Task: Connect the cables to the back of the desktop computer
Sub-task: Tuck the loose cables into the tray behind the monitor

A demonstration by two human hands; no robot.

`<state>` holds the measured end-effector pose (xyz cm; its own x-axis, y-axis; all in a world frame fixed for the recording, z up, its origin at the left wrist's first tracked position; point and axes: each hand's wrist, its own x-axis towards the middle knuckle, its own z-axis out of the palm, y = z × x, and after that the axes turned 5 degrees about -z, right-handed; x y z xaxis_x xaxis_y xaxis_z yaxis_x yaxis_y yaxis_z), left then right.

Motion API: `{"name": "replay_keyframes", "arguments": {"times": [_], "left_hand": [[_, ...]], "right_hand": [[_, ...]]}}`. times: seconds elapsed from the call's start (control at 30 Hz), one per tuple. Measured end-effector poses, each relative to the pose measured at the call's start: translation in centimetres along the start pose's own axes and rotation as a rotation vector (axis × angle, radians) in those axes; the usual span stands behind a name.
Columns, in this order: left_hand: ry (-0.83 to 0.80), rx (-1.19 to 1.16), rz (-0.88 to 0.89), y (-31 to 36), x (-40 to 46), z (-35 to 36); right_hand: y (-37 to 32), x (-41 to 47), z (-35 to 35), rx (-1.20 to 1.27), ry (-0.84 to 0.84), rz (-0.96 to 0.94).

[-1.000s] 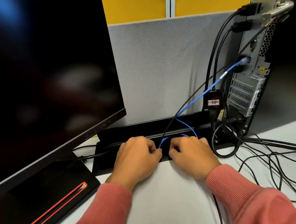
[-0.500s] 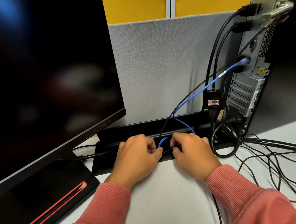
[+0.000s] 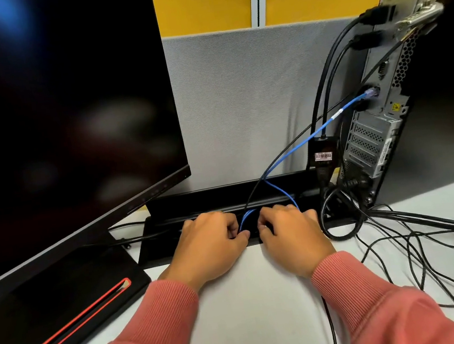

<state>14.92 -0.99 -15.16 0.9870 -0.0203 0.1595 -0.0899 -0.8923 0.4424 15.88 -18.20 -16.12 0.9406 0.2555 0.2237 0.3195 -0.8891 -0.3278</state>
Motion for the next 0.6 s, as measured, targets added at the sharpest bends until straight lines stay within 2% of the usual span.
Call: {"name": "replay_keyframes", "arguments": {"times": [0.4,0.6], "left_hand": [[0.086,-0.072,0.053,-0.3,0.0,0.4],[0.06,-0.133,0.051,-0.1,-1.0,0.4]], "right_hand": [[-0.4,-0.5,-0.6,-0.014,-0.013,-0.018],[-1.0,-0.6,-0.8,-0.053,-0.068,0.011]]}}
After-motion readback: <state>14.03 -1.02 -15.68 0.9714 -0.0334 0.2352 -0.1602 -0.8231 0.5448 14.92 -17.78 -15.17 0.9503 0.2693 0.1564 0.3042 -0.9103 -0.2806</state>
